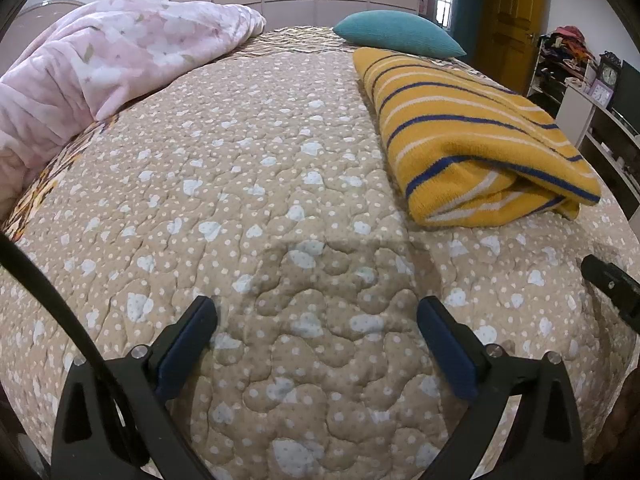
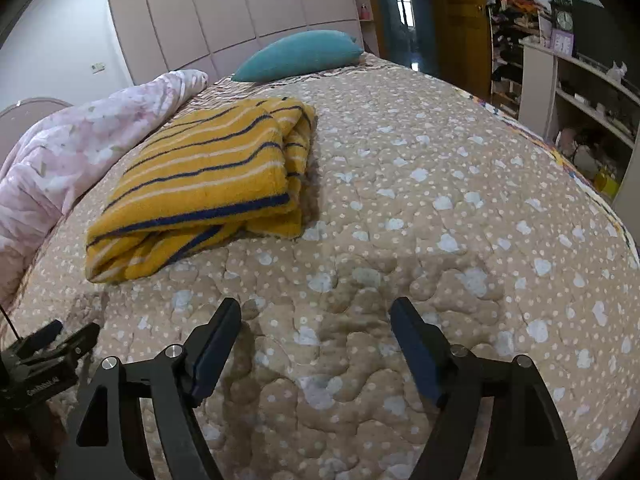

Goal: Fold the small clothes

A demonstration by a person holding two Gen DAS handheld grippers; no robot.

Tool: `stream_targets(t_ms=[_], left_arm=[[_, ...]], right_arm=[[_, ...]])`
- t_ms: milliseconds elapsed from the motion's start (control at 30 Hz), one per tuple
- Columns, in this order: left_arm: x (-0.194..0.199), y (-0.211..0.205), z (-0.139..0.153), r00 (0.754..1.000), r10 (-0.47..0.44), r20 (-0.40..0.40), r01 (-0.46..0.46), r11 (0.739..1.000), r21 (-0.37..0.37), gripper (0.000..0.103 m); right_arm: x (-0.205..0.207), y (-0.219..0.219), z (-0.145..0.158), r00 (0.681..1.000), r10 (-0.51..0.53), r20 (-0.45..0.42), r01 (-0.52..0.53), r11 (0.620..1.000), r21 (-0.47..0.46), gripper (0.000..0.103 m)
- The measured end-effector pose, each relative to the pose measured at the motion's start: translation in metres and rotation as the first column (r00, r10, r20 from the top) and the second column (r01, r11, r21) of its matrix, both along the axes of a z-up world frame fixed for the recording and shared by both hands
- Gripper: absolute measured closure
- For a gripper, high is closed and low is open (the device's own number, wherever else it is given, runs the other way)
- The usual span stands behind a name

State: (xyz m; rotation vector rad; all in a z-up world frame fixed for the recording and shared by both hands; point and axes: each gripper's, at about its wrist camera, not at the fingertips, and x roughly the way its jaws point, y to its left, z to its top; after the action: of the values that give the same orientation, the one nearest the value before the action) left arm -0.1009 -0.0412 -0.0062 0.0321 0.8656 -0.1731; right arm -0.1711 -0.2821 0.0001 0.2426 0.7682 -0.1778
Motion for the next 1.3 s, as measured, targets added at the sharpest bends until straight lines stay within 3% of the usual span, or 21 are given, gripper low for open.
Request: stream_targets(t_ms=[300,900,1133,1300], left_arm=[[0.000,0.001,0.001,1.000,-0.008,-0.018,0.008,1.000,-0.002,0.002],[-0.002,-0.001,0.002,1.000,0.010,-0.025,-0.010,1.000,0.007,0.001],[0.006,0.001,0.002,0.995,0.017,-0.101,-0.019,1.000,-0.012,0.000],[0.008,0.003,0.002,0.996,0.019,-0.091,-0.019,1.000,-0.007,0.000]], right_arm=[[0.007,0.022,-0.005,1.000,-0.014,-0.023,0.011,0.993,-0.115,0.014],[0.005,0.028,-0.007,1.000,-0.013,-0.012,0.011,0.990,-0.143,0.011],[0.006,0.029,-0.008,1.000,-0.016,-0.010,0.014,0.988,-0.155,0.010],[0.007,0.031,-0.006,0.999,-0.031,-0.024,0.027,0.988,-0.154,0.010]])
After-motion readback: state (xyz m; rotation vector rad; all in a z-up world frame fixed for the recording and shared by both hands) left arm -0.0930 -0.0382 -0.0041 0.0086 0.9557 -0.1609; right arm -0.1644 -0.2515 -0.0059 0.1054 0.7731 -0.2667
